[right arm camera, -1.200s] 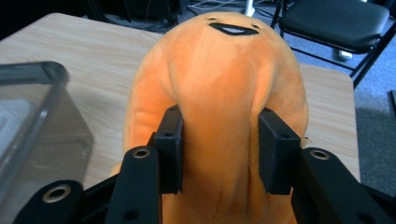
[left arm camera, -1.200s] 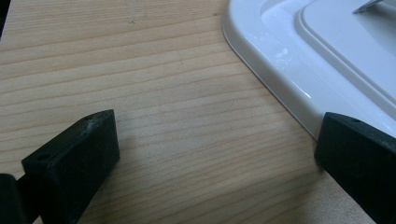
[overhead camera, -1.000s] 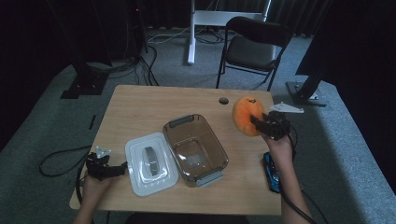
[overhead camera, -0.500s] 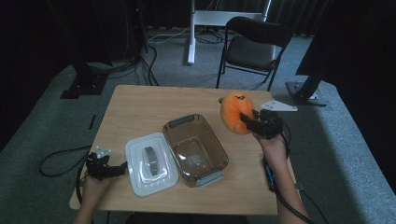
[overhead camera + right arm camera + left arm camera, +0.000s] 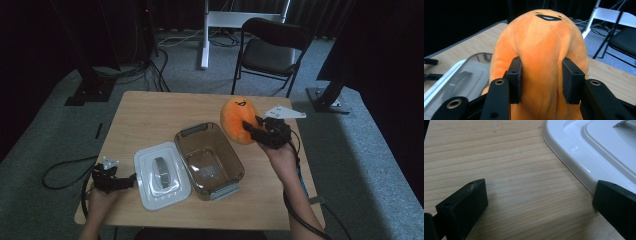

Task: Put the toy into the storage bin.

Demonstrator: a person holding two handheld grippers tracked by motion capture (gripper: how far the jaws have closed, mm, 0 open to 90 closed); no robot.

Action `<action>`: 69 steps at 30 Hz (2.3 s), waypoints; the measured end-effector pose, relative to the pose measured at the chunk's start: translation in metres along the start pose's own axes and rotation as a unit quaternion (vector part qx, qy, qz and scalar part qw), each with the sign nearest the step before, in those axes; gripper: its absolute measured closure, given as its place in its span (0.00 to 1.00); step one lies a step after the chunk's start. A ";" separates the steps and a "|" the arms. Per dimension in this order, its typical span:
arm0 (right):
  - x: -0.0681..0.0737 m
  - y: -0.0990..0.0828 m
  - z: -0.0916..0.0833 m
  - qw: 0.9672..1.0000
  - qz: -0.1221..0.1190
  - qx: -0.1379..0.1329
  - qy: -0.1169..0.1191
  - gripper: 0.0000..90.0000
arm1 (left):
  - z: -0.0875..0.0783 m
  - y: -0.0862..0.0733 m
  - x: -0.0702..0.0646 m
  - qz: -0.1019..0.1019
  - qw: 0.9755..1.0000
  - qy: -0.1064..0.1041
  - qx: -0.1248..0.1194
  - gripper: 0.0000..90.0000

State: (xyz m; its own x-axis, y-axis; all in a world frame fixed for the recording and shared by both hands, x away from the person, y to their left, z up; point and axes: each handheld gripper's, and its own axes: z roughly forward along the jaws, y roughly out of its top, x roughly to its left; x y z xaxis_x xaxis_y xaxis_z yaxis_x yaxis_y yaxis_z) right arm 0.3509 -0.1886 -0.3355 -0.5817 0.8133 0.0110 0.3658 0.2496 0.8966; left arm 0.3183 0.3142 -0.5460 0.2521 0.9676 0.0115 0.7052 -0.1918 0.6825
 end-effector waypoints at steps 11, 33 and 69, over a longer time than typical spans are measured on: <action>0.022 0.004 0.011 0.999 -0.018 0.004 0.034 0.64 | 0.000 0.000 0.000 0.000 1.000 0.000 0.000 0.00; 0.057 -0.002 0.045 0.995 -0.036 0.029 0.085 0.64 | 0.000 0.000 0.000 0.000 1.000 0.000 0.000 0.00; 0.058 -0.032 0.087 0.988 -0.025 0.105 0.108 0.62 | 0.000 0.000 0.000 0.000 1.000 0.000 0.000 0.00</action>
State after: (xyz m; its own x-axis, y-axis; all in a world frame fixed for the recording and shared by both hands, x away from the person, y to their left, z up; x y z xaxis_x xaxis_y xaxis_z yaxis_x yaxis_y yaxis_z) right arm 0.3686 -0.1034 -0.4024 -0.7368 0.6710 0.0832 0.4615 0.4092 0.7871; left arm 0.3183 0.3142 -0.5460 0.2524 0.9676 0.0108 0.7052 -0.1916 0.6826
